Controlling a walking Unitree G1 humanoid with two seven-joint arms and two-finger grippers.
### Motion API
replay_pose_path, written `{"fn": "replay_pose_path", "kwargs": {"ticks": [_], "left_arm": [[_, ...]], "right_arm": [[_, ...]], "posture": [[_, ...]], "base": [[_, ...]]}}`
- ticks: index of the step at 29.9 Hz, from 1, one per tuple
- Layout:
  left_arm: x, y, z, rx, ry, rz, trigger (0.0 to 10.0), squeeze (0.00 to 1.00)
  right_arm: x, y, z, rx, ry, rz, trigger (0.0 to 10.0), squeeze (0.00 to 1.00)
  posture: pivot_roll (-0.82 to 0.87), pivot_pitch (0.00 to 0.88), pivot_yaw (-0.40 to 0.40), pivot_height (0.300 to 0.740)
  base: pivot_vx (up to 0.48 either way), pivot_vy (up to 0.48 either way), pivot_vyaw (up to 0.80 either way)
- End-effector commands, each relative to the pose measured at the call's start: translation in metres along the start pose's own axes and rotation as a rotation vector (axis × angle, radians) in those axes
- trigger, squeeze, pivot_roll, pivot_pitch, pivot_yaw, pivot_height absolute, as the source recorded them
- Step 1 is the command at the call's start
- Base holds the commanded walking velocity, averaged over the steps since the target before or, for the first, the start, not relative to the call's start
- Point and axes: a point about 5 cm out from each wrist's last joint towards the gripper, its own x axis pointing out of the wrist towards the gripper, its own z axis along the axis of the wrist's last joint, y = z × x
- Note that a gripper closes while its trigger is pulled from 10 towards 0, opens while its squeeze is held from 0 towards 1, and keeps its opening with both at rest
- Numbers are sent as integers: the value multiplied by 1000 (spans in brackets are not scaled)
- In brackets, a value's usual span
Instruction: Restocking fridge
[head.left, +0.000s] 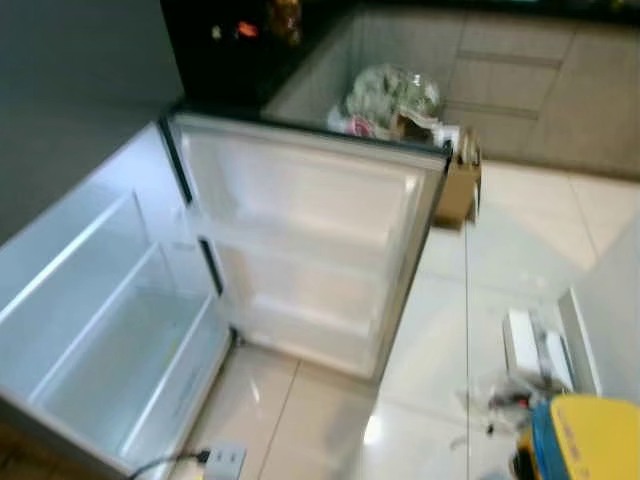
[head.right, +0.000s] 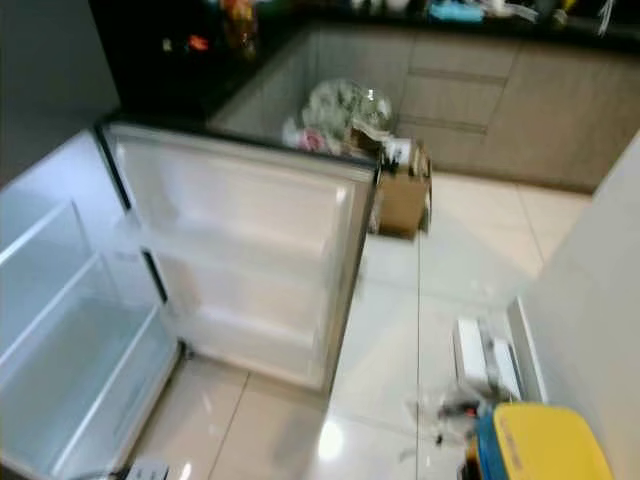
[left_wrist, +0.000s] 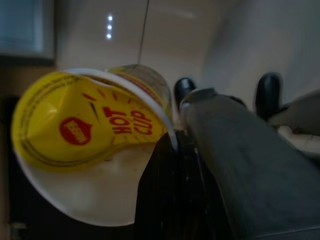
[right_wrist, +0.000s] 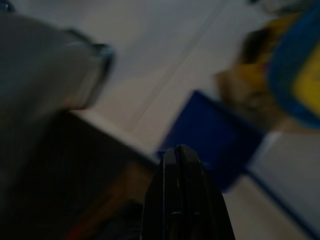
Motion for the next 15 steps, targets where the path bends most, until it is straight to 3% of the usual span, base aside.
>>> {"fn": "replay_pose_path", "kwargs": {"ticks": [1, 12, 15], "left_arm": [[-1, 1, -11, 7, 43, 0, 10000, 0], [-1, -1, -9, 10, 39, -6, 10000, 0], [-1, -1, -10, 4, 37, -4, 10000, 0]], "right_arm": [[1, 4, 1, 9, -4, 10, 10000, 0], [0, 4, -2, 16, 8, -4, 10000, 0], [0, 5, -3, 17, 11, -4, 10000, 0]], "posture": [[-73, 90, -30, 740], [-76, 92, -27, 740], [-75, 92, -27, 740]], "base": [[0, -461, 0], [0, -448, 0], [0, 0, 0]]}}
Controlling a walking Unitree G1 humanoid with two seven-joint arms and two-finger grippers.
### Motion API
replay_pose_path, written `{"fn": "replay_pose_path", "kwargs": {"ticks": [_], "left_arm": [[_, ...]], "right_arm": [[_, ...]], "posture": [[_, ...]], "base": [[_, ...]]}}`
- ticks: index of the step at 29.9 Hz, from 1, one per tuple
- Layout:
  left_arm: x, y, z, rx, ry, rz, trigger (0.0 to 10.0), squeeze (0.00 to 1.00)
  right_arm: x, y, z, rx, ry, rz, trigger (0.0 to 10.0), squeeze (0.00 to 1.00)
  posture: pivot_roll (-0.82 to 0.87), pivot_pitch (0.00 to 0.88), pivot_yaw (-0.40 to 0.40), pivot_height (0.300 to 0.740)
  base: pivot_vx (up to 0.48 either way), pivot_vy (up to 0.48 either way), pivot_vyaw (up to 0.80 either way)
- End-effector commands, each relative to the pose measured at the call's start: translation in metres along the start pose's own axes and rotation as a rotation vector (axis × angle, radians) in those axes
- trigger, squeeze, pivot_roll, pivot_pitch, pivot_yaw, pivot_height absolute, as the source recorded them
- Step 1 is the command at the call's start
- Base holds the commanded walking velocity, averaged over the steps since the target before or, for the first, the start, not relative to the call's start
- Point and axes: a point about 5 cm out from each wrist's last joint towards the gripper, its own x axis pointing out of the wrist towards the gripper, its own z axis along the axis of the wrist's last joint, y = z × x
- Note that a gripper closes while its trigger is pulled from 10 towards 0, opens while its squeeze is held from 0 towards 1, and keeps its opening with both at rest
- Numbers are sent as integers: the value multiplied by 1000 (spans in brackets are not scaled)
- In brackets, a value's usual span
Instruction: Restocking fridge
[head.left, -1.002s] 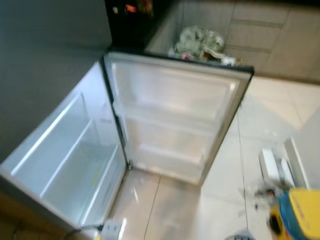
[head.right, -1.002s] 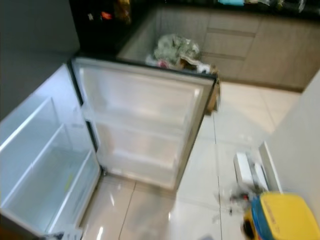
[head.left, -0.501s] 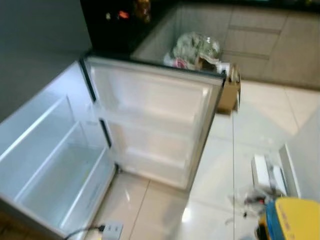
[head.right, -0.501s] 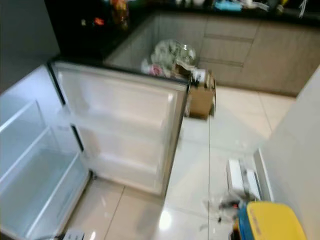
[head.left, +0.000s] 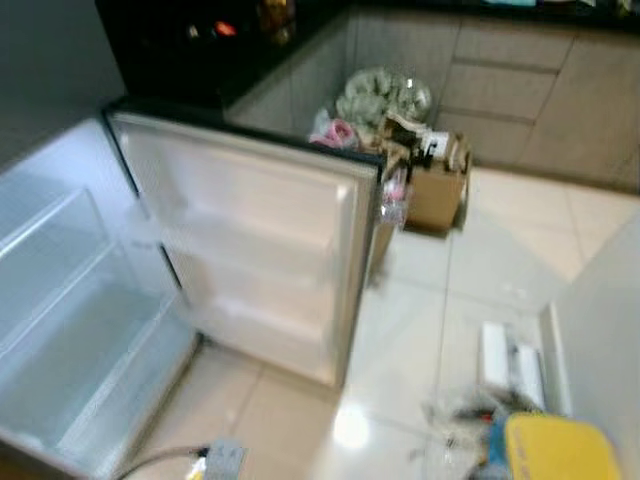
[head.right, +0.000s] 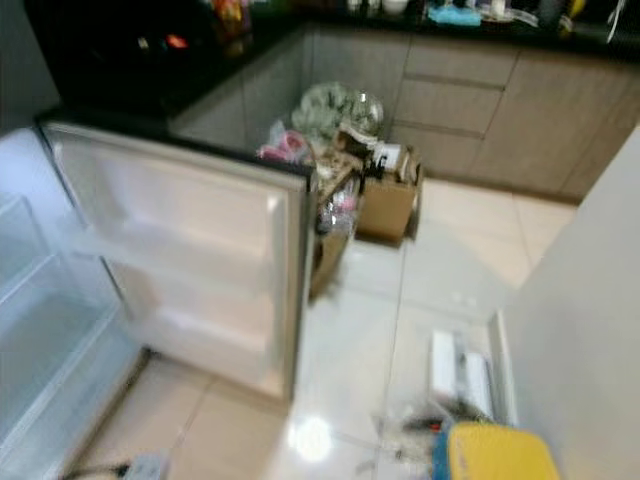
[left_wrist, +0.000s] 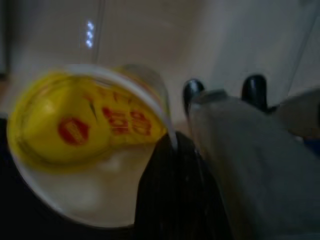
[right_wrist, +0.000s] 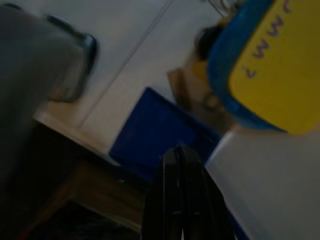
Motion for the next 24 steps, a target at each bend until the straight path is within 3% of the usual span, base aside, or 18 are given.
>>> {"fn": "replay_pose_path", "kwargs": {"ticks": [1, 19, 24], "left_arm": [[-1, -1, -12, 1, 38, 1, 10000, 0], [-1, -1, -10, 12, 32, 2, 10000, 0], [-1, 0, -9, 17, 32, 3, 10000, 0]], "right_arm": [[-1, -1, -9, 10, 27, -6, 10000, 0], [-1, 1, -7, 16, 23, 1, 10000, 0], [-1, 1, -7, 13, 24, 4, 10000, 0]], "posture": [[-75, 92, -27, 740], [-76, 91, -29, 740], [-75, 89, -29, 740]], "base": [[0, 0, 0], [0, 0, 0], [241, 0, 0]]}}
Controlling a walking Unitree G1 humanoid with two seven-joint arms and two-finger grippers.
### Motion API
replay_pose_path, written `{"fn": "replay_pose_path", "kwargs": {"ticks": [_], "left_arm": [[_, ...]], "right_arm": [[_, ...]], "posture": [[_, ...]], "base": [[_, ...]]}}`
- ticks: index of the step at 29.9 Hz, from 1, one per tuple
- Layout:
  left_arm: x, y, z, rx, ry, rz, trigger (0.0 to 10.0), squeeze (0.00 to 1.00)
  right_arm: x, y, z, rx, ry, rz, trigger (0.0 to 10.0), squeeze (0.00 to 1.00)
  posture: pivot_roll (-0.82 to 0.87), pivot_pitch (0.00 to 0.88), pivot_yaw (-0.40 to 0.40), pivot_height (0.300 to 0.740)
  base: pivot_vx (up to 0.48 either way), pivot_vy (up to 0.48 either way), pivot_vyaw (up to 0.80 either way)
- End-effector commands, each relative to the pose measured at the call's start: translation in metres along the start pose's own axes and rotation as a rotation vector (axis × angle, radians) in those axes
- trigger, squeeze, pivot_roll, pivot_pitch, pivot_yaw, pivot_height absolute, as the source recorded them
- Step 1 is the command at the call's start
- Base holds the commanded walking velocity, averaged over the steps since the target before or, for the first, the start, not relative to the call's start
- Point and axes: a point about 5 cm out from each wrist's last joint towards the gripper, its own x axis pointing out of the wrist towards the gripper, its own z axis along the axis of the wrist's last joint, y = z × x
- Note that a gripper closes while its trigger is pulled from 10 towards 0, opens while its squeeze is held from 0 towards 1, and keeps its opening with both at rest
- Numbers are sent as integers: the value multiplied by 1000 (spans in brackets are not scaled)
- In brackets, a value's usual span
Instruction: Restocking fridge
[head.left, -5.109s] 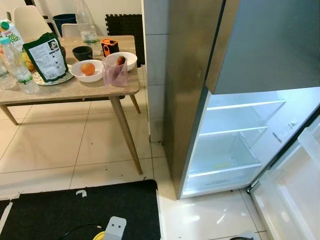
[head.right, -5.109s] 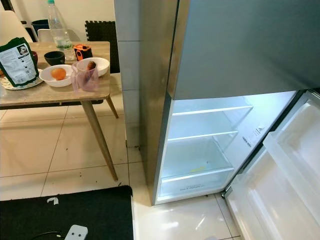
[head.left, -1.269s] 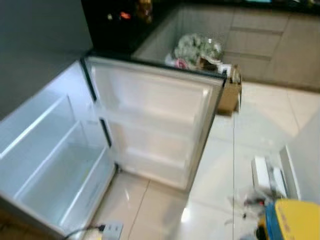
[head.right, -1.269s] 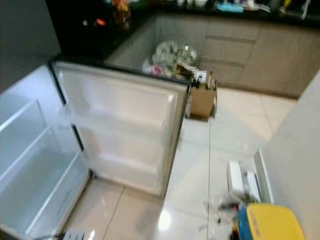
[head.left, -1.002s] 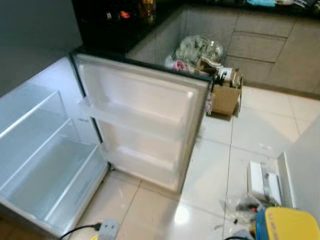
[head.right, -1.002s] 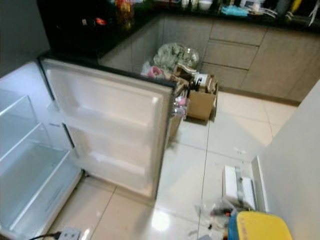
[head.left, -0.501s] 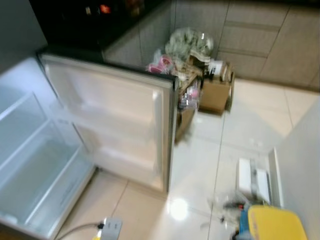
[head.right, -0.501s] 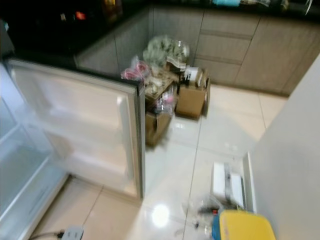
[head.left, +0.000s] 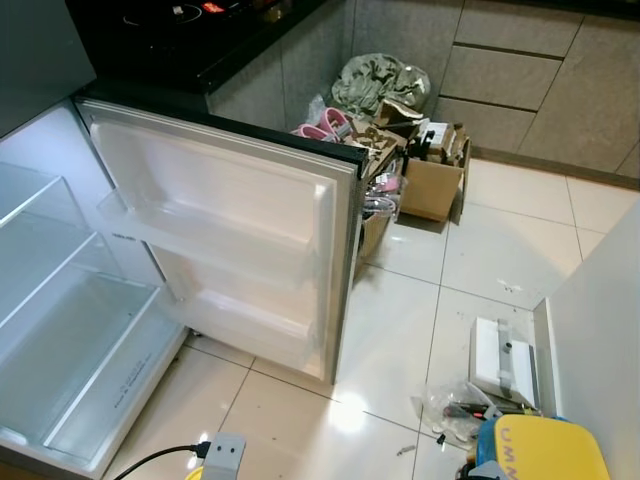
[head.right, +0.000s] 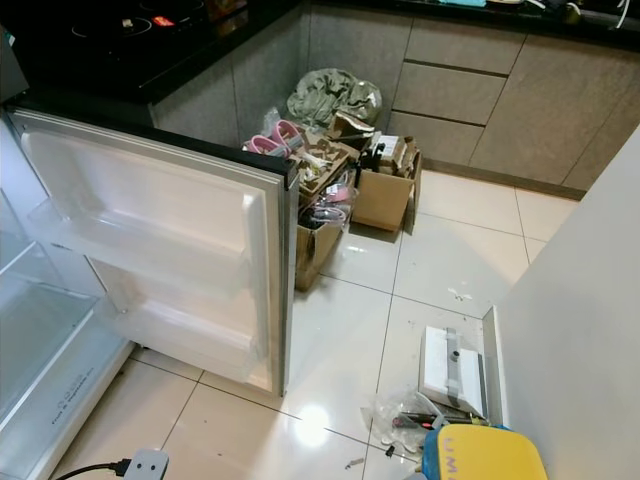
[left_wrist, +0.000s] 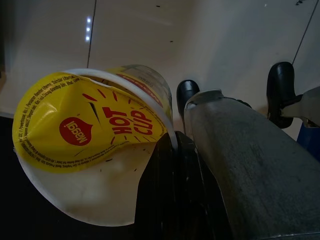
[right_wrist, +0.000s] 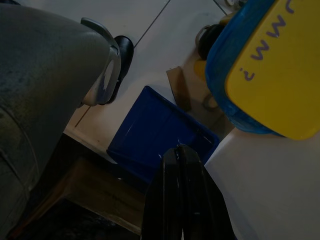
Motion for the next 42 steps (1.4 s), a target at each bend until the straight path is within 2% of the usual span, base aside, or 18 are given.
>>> {"fn": "replay_pose_path", "kwargs": {"ticks": [1, 26, 28, 30, 33, 39, 42], "left_arm": [[-2, 1, -14, 13, 52, 2, 10000, 0], [-2, 2, -15, 25, 52, -3, 10000, 0], [-2, 1, -14, 12, 42, -1, 10000, 0], [-2, 1, -14, 42, 53, -3, 10000, 0], [-2, 0, -15, 46, 61, -14, 10000, 0], [-2, 0, -16, 12, 56, -11, 10000, 0], [-2, 1, -16, 20, 58, -6, 10000, 0]], "right_arm": [[-1, 1, -5, 8, 17, 5, 10000, 0], [0, 6, -6, 1, 18, 20, 10000, 0], [0, 6, -7, 3, 19, 20, 10000, 0], [0, 7, -7, 4, 20, 22, 10000, 0], [0, 7, -7, 5, 19, 24, 10000, 0], [0, 7, -7, 4, 19, 24, 10000, 0], [0, 7, -7, 1, 19, 24, 10000, 0]], "posture": [[-72, 85, -30, 740], [-72, 88, -24, 740], [-72, 88, -24, 740], [-72, 93, -23, 740], [-72, 93, -23, 740], [-73, 94, -24, 740], [-72, 93, -24, 740]], "base": [[251, 0, 0], [358, 0, 0], [0, 0, 0], [0, -274, 0], [0, -396, 0], [0, -451, 0], [0, 0, 0]]}}
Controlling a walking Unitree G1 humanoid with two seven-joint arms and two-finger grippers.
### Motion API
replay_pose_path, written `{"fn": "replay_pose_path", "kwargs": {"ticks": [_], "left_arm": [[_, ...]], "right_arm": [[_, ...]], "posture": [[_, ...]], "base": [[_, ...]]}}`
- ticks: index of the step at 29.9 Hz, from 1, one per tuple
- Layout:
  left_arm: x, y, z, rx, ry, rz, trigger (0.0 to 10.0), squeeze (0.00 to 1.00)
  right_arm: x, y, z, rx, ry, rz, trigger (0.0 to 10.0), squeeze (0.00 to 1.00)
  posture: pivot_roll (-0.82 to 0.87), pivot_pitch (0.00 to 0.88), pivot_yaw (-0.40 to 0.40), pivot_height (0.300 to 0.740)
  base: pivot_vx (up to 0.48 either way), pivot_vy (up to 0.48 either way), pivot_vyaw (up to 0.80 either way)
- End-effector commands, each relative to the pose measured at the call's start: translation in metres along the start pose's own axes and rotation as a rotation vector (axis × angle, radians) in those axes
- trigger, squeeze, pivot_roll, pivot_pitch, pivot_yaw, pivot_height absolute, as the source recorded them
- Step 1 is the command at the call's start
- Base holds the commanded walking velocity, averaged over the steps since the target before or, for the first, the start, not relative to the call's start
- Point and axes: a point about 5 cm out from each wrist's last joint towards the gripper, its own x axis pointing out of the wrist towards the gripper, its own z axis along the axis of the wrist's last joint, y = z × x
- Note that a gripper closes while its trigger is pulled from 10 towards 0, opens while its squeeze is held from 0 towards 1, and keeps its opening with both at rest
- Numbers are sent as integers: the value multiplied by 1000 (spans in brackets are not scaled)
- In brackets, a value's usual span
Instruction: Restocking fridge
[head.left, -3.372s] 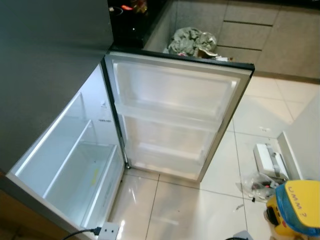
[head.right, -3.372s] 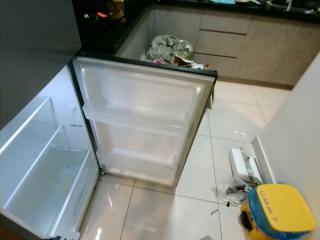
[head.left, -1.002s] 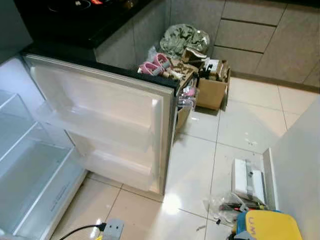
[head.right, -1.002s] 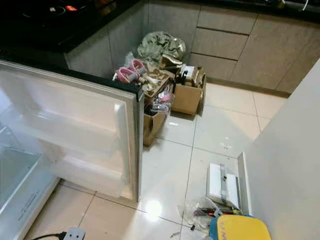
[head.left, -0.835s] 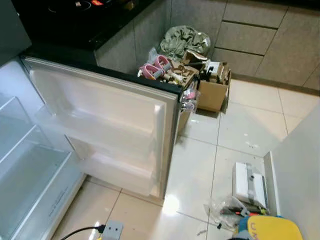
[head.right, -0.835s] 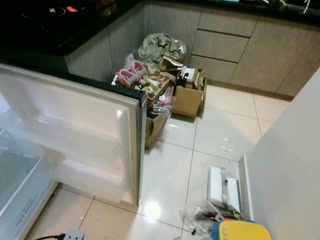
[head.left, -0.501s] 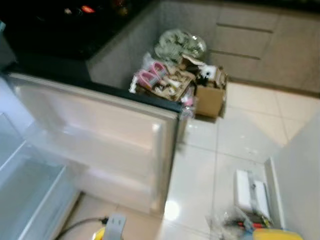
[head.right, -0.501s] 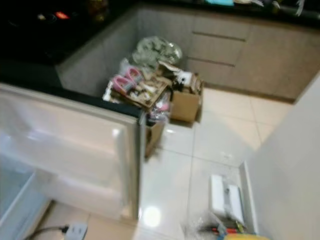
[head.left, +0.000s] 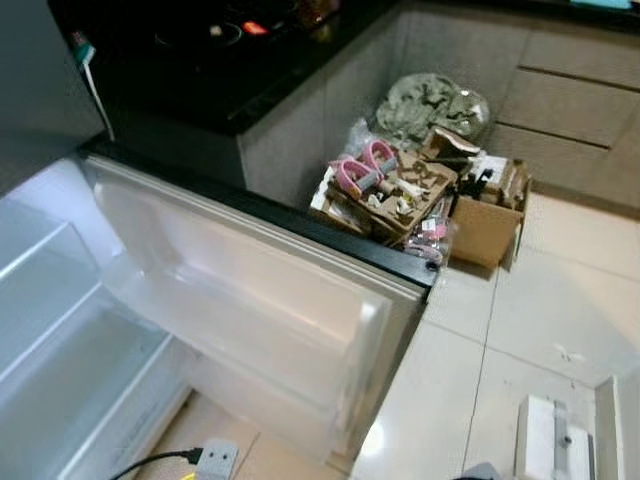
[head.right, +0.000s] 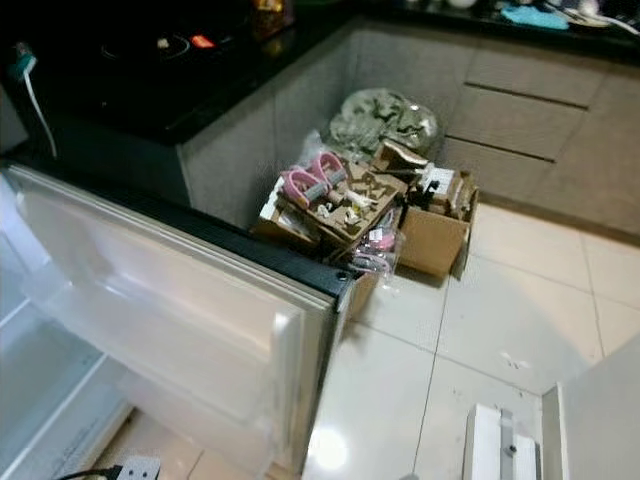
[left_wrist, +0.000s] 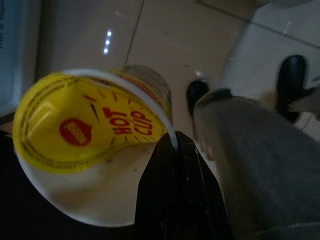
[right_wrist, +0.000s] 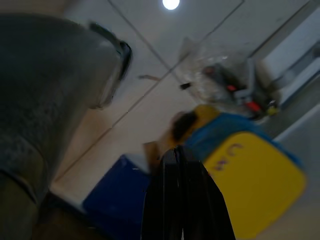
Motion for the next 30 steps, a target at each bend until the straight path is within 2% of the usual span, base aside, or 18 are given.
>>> {"fn": "replay_pose_path", "kwargs": {"ticks": [1, 8, 12, 13, 15, 16, 17, 19, 21, 23, 25, 26, 27, 28, 30], "left_arm": [[0, -4, -10, -3, 38, -2, 10000, 0], [-2, 3, -15, -4, 55, 48, 10000, 0], [-4, 13, -20, -24, 67, 104, 10000, 0], [-6, 20, -21, -51, 71, 140, 10000, 0], [-6, 20, -21, -51, 71, 140, 10000, 0], [-7, 29, -22, -94, 69, 191, 10000, 0], [-10, 42, -19, -177, 49, 261, 10000, 0], [-10, 42, -19, -177, 49, 261, 10000, 0], [-17, 72, -5, -356, -39, 397, 10000, 0], [-17, 72, -5, -356, -39, 397, 10000, 0], [-29, 109, 24, -508, -199, 516, 10000, 0], [-29, 109, 24, -508, -199, 516, 10000, 0], [-35, 125, 44, -589, -295, 536, 10000, 0], [-43, 138, 70, -636, -417, 526, 10000, 0], [-43, 138, 70, -636, -417, 526, 10000, 0]], "right_arm": [[-1, 1, -9, 6, 28, 4, 10000, 0], [-1, 0, -9, 1, 27, 7, 10000, 0], [-1, 1, -9, -1, 27, 11, 10000, 0], [-1, 1, -9, -1, 27, 12, 10000, 0], [-1, 1, -9, -1, 27, 12, 10000, 0], [-1, 2, -9, -1, 27, 14, 10000, 0], [-1, 2, -8, -2, 26, 17, 10000, 0], [-1, 2, -8, -2, 26, 17, 10000, 0], [-1, 2, -8, -3, 27, 19, 10000, 0], [-1, 2, -8, -3, 27, 19, 10000, 0], [-1, 2, -7, -5, 23, 22, 10000, 0], [-1, 2, -7, -5, 23, 22, 10000, 0], [-1, 1, -6, -7, 22, 23, 10000, 0], [-1, 0, -6, -8, 21, 23, 10000, 0], [-1, 0, -6, -8, 21, 23, 10000, 0]], "posture": [[-71, 94, -25, 740], [-69, 94, -26, 740], [-68, 95, -25, 740], [-66, 93, -25, 740], [-66, 93, -25, 740], [-66, 93, -25, 740], [-64, 91, -23, 740], [-64, 91, -23, 740], [-62, 90, -24, 740], [-62, 90, -24, 740], [-55, 87, -26, 740], [-55, 87, -26, 740], [-52, 87, -27, 740], [-50, 89, -29, 740], [-50, 89, -29, 740]], "base": [[0, 0, 0], [0, 0, 0], [0, 0, 0], [0, 0, 0], [0, 0, 0], [0, 0, 0], [0, 0, 0], [0, 0, 0], [0, 0, 0], [0, 0, 0], [0, 0, 0], [0, 0, 0], [0, 0, 0], [0, 0, 0], [0, 0, 0]]}}
